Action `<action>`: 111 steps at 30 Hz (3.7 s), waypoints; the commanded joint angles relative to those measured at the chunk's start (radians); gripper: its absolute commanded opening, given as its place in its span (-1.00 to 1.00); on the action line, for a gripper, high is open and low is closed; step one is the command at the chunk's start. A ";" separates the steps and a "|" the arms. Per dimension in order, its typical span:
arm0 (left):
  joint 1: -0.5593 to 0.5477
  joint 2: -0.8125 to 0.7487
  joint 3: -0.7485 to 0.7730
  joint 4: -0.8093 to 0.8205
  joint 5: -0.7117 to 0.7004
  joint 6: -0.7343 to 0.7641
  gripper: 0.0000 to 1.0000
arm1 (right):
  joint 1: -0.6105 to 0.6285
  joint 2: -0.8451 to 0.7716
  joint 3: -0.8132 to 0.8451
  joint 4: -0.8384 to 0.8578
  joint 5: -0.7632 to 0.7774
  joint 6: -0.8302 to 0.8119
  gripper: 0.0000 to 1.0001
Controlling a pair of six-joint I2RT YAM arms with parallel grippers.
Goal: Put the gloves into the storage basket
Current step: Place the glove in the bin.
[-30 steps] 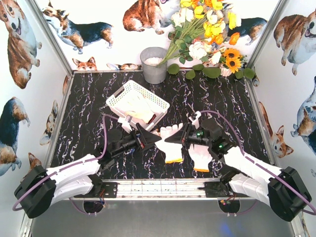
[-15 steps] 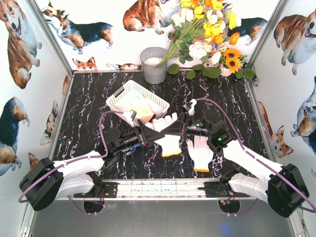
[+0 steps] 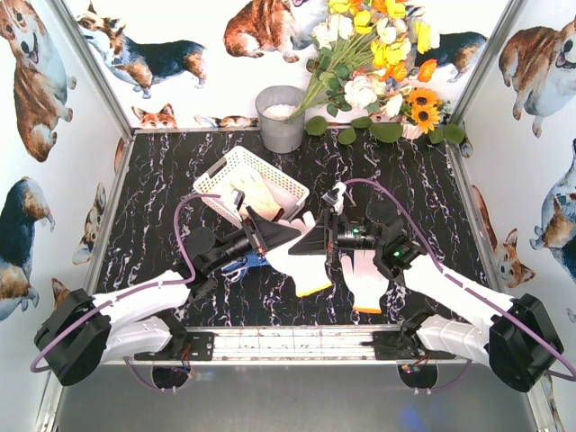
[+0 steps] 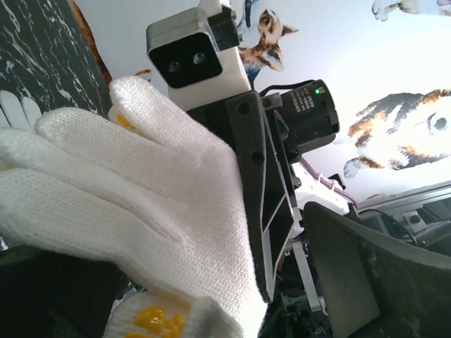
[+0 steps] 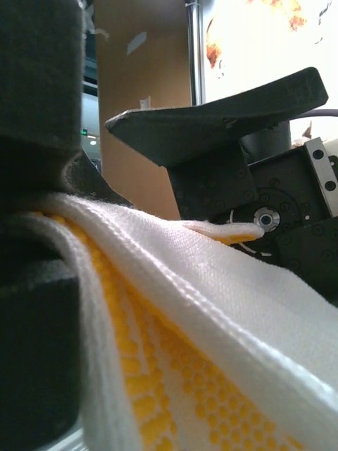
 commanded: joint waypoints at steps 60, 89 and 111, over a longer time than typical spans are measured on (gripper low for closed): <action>0.501 0.388 0.287 -0.208 0.050 0.564 -1.00 | -0.087 1.102 1.162 -0.785 0.038 -0.827 -1.00; 0.553 0.692 0.433 -0.157 -0.024 0.751 -1.00 | -0.125 1.436 1.594 -0.949 0.082 -0.996 -1.00; 0.555 0.710 0.443 -0.289 -0.158 0.861 -1.00 | -0.111 1.518 1.705 -1.086 0.221 -1.106 -0.68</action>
